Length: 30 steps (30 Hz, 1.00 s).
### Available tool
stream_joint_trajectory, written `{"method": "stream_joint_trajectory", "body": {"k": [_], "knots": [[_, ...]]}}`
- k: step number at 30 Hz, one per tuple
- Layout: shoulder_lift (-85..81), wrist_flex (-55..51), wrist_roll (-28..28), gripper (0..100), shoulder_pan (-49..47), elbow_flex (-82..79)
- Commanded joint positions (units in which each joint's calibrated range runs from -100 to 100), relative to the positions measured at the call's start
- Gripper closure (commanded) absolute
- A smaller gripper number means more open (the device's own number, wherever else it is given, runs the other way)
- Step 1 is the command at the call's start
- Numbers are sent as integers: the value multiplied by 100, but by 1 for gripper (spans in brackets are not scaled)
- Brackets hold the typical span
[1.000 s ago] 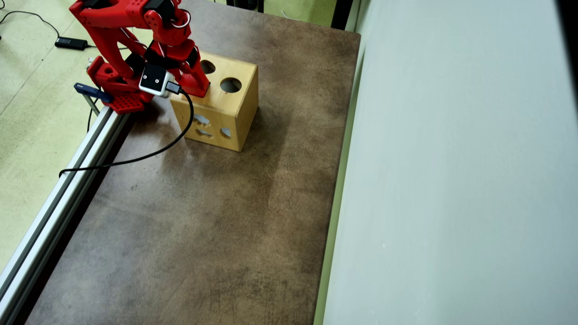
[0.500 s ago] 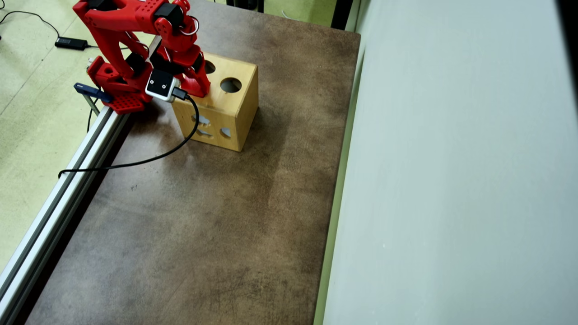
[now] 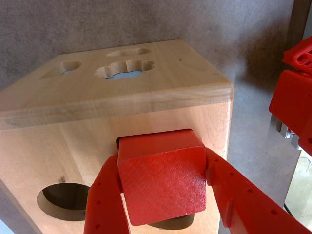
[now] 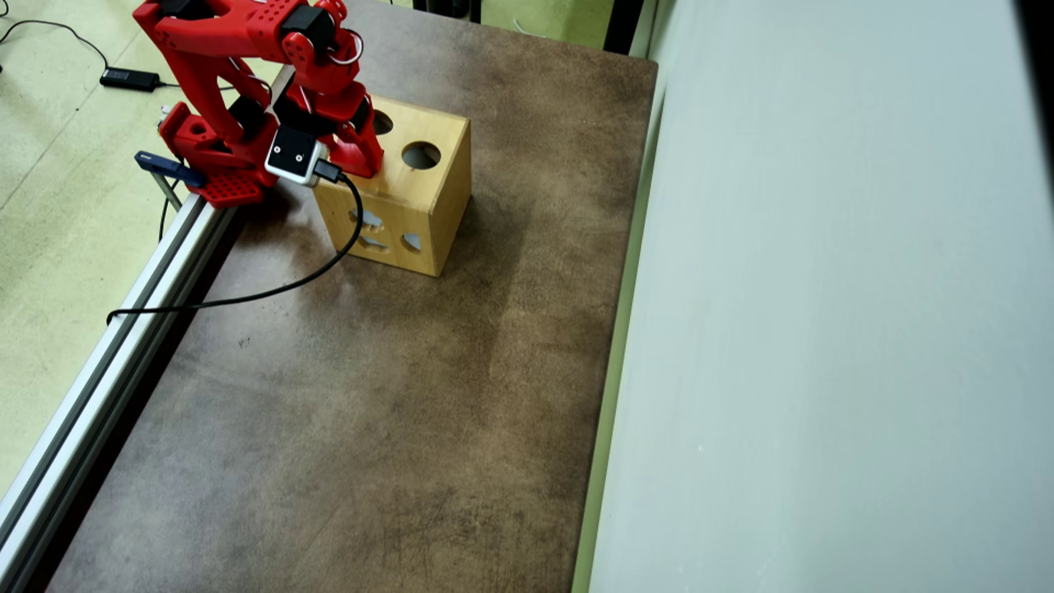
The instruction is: Pick and place the red cube on the square hole
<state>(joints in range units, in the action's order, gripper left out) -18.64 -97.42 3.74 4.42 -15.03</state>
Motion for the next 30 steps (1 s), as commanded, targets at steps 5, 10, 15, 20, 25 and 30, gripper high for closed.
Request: {"method": "stream_joint_trajectory", "body": {"k": [5, 10, 15, 20, 25, 30], "knots": [[26, -57, -34, 87, 48, -8], [34, -57, -34, 86, 100, -17], [34, -57, -34, 86, 100, -17], [34, -57, -29, 86, 100, -17], [34, -57, -34, 86, 100, -17], [34, -57, -34, 86, 100, -17]]}}
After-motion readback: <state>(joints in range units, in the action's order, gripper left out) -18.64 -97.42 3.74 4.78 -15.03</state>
